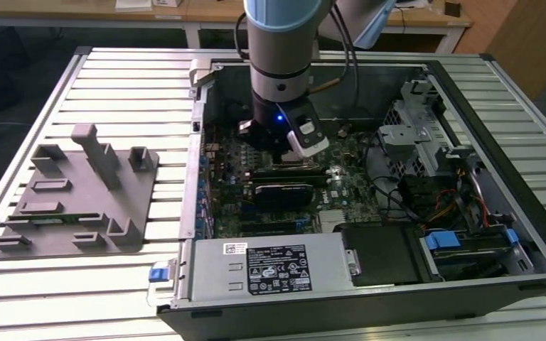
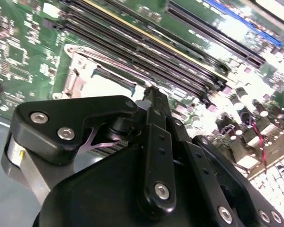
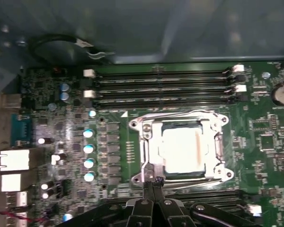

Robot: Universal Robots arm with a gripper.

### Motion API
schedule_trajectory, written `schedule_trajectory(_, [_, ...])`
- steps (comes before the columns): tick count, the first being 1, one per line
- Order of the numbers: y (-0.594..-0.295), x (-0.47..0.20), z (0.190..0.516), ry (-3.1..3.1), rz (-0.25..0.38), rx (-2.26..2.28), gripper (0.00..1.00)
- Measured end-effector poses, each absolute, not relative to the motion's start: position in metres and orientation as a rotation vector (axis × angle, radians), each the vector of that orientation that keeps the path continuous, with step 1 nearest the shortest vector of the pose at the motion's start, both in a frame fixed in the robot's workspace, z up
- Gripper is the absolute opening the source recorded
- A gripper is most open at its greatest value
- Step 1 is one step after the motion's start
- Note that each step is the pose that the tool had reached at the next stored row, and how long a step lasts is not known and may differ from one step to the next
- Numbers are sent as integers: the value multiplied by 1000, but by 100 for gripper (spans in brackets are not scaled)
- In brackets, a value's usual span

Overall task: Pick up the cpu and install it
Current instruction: 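Install the second cpu locking lever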

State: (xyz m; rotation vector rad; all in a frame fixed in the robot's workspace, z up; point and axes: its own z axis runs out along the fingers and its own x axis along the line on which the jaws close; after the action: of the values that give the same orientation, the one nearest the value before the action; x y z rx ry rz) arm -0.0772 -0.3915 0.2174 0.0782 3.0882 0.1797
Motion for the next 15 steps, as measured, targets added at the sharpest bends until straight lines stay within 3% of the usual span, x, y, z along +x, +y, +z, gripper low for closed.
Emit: schedule_trajectory(15, [-376, -54, 217, 3088, 180, 79, 11])
